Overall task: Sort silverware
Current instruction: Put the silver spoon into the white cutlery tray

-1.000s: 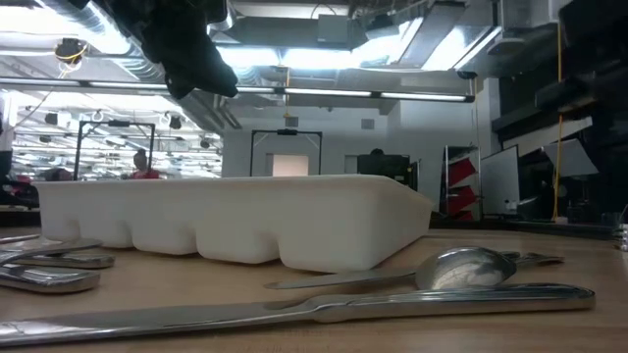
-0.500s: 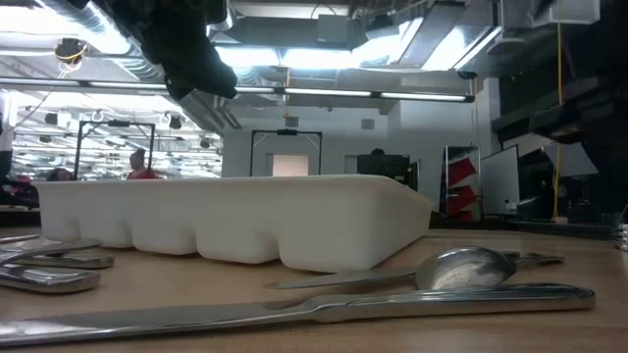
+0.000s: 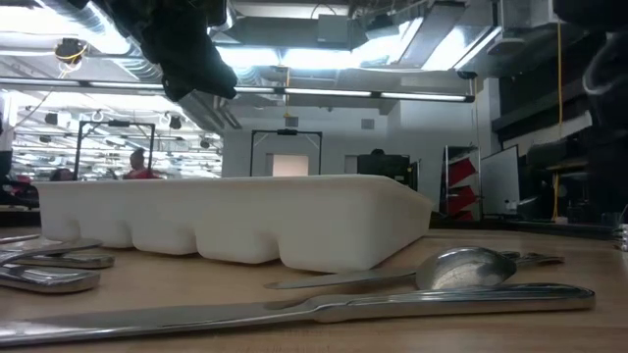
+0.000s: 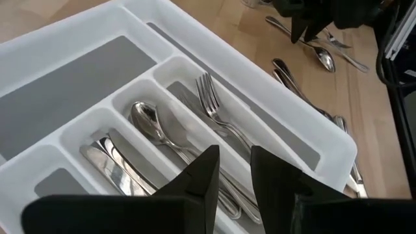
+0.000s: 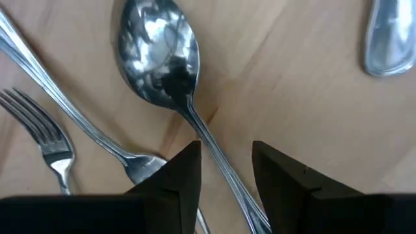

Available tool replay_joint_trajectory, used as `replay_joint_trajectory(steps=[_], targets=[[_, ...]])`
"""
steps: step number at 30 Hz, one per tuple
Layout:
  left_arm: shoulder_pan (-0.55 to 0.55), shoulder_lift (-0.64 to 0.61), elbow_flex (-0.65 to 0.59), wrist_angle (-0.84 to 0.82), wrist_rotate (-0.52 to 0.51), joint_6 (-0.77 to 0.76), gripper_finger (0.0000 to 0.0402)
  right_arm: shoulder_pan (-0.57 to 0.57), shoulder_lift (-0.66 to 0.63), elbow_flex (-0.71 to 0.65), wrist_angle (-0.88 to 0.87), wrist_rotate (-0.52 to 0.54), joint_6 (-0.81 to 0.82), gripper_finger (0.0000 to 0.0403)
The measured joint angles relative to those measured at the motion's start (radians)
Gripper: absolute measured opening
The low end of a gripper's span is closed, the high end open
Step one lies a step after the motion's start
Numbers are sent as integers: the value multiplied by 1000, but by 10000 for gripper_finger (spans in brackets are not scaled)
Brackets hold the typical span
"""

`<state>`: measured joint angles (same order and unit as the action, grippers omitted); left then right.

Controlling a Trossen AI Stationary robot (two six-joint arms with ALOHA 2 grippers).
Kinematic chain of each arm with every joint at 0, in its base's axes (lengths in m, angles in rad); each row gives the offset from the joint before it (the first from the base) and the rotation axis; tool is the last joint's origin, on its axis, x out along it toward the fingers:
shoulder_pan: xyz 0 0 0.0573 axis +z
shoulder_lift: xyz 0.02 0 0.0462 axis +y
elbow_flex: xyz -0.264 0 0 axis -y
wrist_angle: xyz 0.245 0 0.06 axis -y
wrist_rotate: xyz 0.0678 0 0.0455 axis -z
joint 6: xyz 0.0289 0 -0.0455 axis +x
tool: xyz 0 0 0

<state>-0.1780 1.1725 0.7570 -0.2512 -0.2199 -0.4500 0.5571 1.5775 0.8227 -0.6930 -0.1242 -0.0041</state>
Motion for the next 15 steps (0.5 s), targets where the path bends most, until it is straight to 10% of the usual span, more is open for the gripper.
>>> replay_joint_trajectory(steps=[15], targets=[[0, 0, 0, 1, 1, 1, 76, -2, 48, 3, 9, 12, -2, 25]])
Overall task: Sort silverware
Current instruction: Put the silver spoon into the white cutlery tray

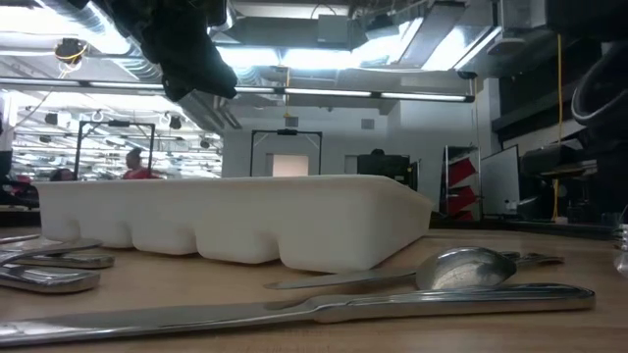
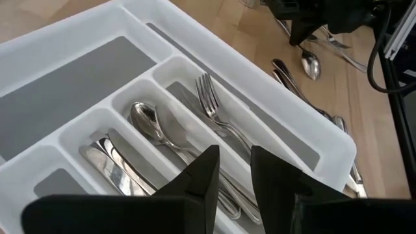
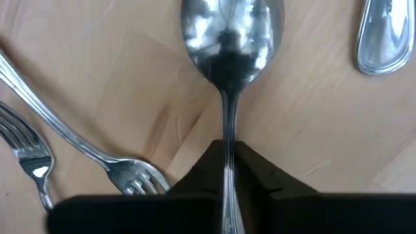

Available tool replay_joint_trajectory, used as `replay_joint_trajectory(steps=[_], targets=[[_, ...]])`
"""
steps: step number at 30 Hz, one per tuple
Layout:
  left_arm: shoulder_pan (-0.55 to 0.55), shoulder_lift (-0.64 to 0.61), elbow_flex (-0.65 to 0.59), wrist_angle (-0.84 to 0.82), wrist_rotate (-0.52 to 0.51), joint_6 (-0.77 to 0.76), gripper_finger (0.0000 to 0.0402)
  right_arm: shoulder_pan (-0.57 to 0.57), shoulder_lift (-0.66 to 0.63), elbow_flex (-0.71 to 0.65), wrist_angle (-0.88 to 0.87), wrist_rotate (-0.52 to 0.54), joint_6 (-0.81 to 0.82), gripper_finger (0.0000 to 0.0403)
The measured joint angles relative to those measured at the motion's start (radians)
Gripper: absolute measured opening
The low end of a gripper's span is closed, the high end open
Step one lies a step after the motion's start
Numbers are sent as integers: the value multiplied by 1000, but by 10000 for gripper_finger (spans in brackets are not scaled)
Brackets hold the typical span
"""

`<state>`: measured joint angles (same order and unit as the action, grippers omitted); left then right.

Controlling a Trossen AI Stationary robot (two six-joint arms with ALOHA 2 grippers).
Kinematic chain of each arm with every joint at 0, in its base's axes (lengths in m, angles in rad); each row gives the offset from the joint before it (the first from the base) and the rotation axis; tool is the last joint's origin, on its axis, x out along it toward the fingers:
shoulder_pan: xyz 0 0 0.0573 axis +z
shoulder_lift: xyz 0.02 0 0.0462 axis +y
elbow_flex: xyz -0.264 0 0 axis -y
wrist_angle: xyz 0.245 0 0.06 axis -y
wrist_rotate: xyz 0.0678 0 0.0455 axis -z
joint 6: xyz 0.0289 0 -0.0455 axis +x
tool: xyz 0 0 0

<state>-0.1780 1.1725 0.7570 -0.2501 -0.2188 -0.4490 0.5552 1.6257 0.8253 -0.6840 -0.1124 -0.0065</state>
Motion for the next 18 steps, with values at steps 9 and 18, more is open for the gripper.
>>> replay_joint_trajectory(steps=[9, 18], targets=[[0, 0, 0, 1, 2, -55, 76, 0, 2, 5, -2, -3, 1, 18], [0, -14, 0, 13, 11, -75, 76, 2, 7, 99, -24, 13, 1, 7]])
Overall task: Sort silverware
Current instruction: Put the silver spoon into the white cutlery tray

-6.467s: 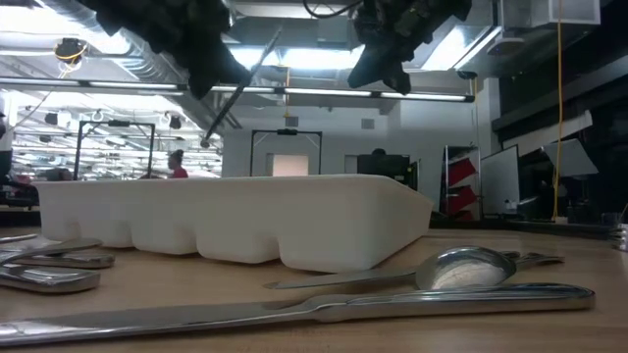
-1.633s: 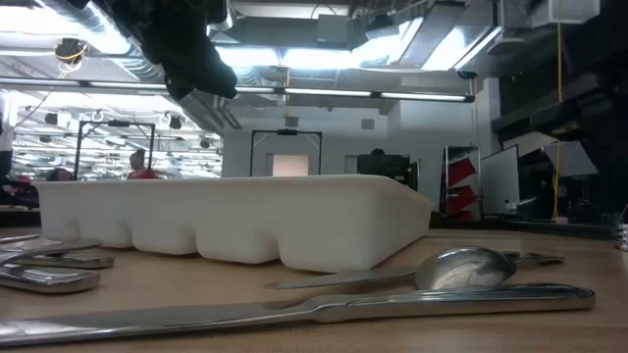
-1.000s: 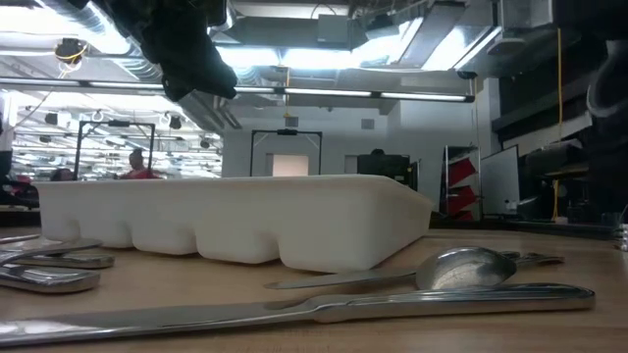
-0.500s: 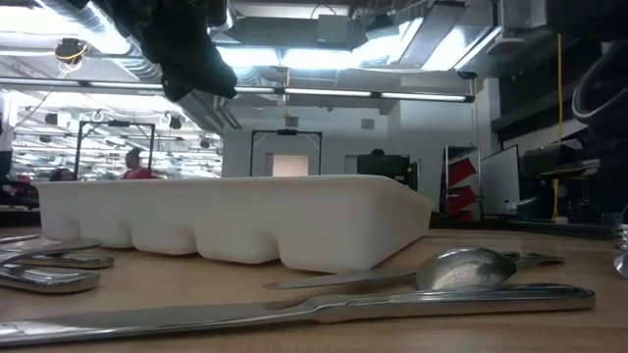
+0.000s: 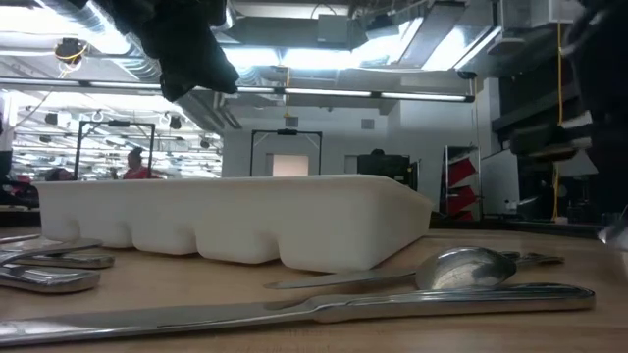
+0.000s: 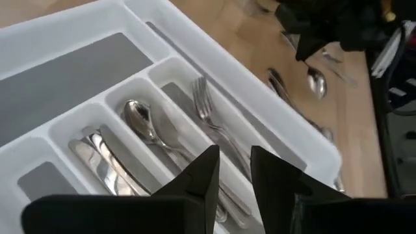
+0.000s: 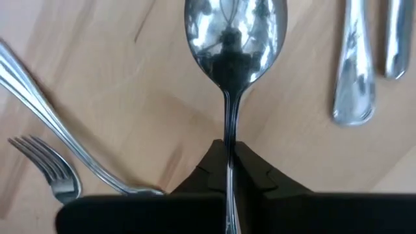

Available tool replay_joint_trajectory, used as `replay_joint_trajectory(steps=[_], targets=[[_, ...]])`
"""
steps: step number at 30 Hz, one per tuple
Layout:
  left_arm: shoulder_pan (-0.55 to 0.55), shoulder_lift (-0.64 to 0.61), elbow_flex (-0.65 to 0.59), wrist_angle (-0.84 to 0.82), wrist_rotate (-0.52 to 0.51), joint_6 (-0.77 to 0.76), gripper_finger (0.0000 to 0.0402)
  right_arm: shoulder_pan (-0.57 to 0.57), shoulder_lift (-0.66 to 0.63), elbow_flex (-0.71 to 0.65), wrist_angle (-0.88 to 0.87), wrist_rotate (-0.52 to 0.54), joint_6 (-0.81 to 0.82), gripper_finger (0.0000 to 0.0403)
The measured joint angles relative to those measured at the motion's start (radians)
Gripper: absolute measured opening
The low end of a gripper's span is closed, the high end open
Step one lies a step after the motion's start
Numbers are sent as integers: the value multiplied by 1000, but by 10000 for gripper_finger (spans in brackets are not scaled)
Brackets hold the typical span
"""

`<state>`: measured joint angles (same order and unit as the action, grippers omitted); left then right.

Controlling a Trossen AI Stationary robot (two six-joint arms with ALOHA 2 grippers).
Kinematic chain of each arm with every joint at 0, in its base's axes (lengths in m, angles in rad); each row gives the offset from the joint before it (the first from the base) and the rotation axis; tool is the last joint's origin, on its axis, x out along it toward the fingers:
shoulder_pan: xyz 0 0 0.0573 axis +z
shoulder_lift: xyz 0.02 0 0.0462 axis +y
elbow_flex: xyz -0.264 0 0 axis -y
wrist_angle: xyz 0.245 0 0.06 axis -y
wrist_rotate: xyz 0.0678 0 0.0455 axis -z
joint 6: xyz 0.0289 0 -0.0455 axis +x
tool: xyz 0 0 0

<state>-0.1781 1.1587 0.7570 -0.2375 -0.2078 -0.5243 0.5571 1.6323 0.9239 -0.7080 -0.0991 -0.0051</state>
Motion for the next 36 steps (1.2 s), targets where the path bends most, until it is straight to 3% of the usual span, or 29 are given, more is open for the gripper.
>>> replay_joint_trajectory(steps=[14, 19, 23, 27, 32, 36], targets=[[-1, -215, 0, 8, 14, 0, 76, -1, -1, 221, -161, 13, 27, 5], [-1, -289, 0, -18, 14, 0, 76, -10, -3, 314, -147, 93, 127, 7], [-1, -336, 0, -86, 14, 0, 76, -47, -3, 350, -48, 203, 303, 5], [-1, -360, 0, -156, 14, 0, 76, -99, 0, 352, 173, 294, 535, 6], [-1, -364, 0, -230, 14, 0, 76, -159, 58, 353, 472, 429, 865, 5], [-1, -364, 0, -282, 15, -15, 76, -200, 133, 353, 591, 492, 1087, 7]])
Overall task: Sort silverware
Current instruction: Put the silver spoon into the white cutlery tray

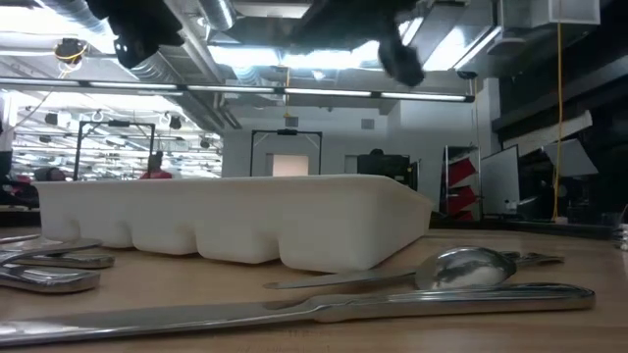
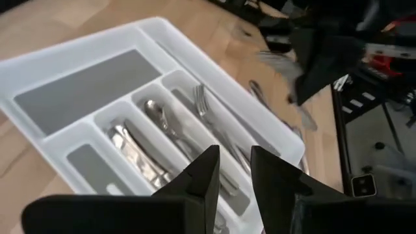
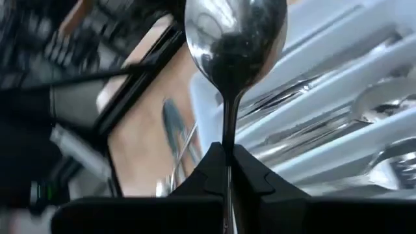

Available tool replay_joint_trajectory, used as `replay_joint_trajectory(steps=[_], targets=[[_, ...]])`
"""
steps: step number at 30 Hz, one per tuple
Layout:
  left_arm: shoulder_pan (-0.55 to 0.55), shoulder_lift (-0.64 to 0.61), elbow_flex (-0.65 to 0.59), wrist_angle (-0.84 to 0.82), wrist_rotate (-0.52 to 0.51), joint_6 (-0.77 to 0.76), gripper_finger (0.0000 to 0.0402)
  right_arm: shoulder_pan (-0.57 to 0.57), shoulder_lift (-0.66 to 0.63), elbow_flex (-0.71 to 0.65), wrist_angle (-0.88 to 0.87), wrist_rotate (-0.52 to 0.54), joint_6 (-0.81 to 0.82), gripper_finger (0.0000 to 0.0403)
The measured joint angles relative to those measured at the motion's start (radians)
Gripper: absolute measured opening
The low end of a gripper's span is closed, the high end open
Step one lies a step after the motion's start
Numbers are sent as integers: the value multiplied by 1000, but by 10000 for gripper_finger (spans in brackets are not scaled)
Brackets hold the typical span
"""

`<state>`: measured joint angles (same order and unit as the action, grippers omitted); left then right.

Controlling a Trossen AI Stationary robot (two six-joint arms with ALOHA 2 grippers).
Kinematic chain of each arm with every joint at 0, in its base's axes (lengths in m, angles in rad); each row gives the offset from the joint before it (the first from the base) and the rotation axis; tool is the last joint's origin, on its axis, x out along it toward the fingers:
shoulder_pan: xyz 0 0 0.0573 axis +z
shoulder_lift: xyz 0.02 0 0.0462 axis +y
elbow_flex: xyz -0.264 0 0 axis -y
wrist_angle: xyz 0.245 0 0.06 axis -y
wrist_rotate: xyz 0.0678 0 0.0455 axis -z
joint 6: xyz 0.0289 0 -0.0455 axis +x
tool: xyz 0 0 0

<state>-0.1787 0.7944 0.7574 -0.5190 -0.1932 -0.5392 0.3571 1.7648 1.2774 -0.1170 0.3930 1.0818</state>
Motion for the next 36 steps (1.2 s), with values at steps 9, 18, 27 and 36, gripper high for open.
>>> replay_joint_trajectory(steps=[9, 18, 27, 36], targets=[[0, 0, 0, -25, 0, -25, 76, -76, 183, -1, 214, 17, 280, 7], [0, 0, 0, -49, 0, -3, 76, -96, 252, -1, 197, 141, 452, 7], [0, 1, 0, -98, 0, 27, 76, -98, 251, -1, 118, 165, 460, 14], [0, 1, 0, -129, 0, 23, 76, -124, 251, -1, 93, 122, 459, 71]])
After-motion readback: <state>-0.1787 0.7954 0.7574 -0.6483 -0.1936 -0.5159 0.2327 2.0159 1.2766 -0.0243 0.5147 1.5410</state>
